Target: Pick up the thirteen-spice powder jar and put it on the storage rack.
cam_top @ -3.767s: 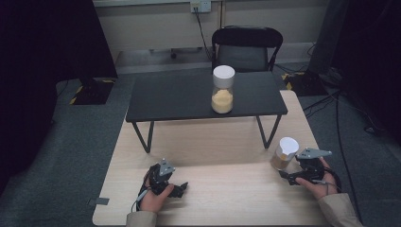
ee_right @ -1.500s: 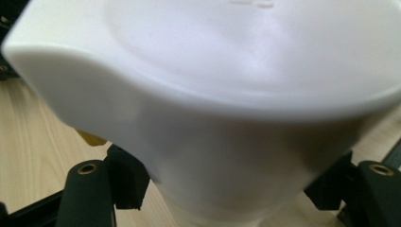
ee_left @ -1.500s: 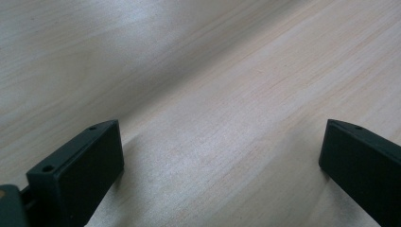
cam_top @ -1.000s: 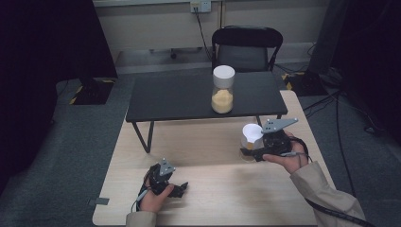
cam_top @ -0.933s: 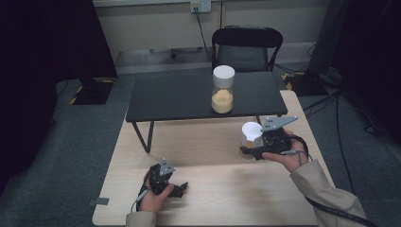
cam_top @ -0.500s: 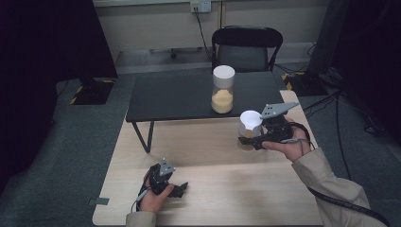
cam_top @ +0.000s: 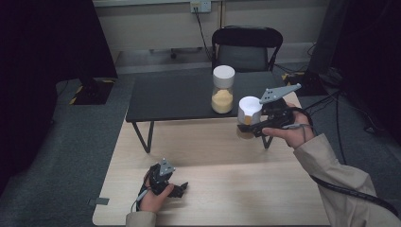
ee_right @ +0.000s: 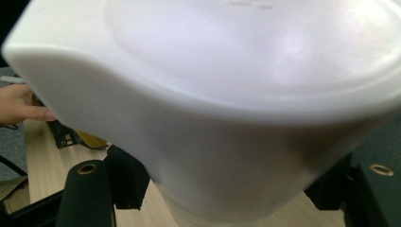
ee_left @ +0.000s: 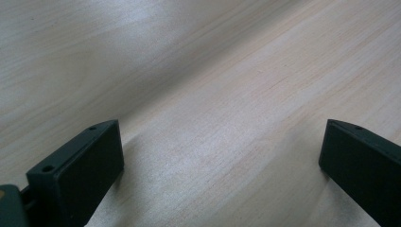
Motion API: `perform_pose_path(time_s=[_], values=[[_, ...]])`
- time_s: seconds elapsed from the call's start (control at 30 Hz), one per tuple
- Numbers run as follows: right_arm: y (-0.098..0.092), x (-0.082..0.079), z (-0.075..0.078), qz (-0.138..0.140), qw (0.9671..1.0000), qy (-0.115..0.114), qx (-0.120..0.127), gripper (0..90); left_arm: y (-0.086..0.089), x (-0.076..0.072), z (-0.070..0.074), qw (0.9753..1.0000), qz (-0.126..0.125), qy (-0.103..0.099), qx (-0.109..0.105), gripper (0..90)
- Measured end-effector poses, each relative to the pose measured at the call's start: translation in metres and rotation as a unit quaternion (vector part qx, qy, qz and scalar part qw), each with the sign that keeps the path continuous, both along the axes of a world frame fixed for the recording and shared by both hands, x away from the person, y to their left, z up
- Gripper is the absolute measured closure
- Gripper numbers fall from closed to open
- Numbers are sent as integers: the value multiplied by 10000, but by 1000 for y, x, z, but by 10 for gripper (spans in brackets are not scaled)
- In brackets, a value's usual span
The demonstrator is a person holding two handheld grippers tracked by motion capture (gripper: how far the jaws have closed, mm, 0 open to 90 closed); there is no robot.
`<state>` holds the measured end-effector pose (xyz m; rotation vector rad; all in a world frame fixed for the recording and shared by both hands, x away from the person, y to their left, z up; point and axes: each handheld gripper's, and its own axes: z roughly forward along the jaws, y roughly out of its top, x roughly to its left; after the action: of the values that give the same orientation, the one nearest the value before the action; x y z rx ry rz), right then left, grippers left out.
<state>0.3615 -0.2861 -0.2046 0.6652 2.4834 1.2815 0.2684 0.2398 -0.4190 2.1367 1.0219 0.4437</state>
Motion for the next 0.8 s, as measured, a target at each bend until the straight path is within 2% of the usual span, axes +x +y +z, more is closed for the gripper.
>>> perform_pose_path(time_s=[0.37,0.47,0.63,0.8], values=[[7,8,29,-179,9996,-185,-61,309,0,0,0,10000,-1,-1,0,0],[5,13,32,-274,9994,-195,49,308,0,0,0,10000,0,0,-1,0],[8,20,39,-446,9987,-264,-4,309,0,0,0,10000,-3,0,0,0],[8,30,38,-586,9979,-262,-12,308,0,0,0,10000,-4,2,2,0]])
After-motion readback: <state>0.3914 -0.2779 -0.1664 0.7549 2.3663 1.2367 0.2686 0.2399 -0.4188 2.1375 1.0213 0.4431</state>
